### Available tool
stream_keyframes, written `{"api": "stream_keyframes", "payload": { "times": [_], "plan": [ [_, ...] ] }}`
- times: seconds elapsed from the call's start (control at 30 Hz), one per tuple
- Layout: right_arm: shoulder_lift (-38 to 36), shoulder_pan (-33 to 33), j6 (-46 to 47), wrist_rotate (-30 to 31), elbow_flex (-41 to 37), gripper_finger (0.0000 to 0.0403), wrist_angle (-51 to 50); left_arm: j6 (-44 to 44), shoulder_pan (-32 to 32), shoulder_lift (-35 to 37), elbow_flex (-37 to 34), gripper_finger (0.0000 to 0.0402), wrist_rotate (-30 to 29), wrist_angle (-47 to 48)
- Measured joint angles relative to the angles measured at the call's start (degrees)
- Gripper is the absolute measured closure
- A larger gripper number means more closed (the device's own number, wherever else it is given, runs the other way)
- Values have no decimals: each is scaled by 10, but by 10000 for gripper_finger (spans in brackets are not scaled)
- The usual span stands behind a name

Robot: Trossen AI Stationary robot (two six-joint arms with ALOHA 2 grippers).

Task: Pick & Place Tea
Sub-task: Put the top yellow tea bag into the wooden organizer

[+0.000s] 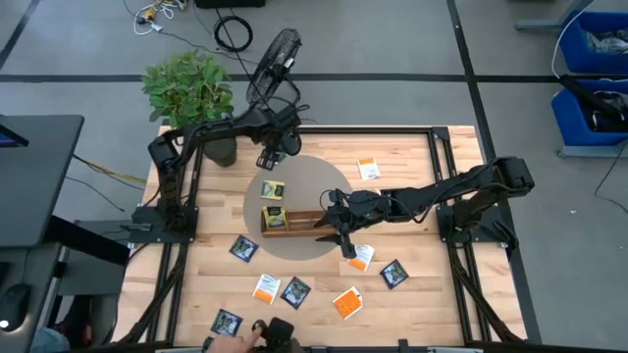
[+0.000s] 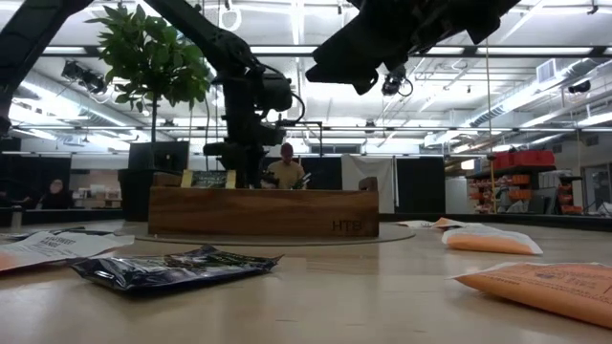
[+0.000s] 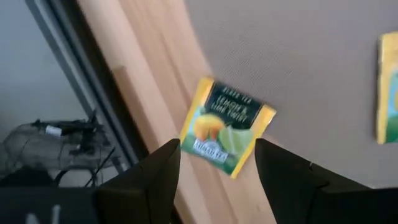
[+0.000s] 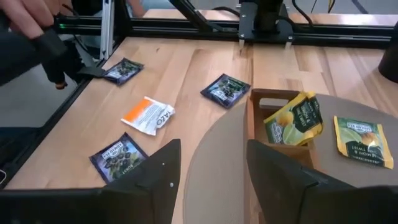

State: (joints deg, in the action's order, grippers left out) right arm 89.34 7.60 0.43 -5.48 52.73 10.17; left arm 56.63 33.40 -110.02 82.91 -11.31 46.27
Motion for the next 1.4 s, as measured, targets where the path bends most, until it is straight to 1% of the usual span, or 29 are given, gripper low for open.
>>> {"api": "stream_keyframes", "payload": {
  "times": [0.1,0.3,0.47,0.6,0.9,1.03,1.27,1.4],
  "plan": [
    [0,0,0,1,0,211,0,12,0,-9,0,188,17,-20],
    [0,0,2,1,0,211,4,52,4,-41,0,188,21,-29],
    [0,0,4,1,0,211,0,53,7,-70,0,188,-1,-36],
    [0,0,1,1,0,211,0,54,9,-81,0,188,-2,-35],
    [0,0,-3,0,0,211,0,50,30,-83,0,188,20,-28],
    [0,0,-3,0,0,211,1,40,38,-83,0,188,42,-20],
    [0,0,-3,0,0,211,1,42,38,-83,0,188,43,-17],
    [0,0,-3,0,0,211,1,39,38,-83,0,188,56,-19]
  ]
}}
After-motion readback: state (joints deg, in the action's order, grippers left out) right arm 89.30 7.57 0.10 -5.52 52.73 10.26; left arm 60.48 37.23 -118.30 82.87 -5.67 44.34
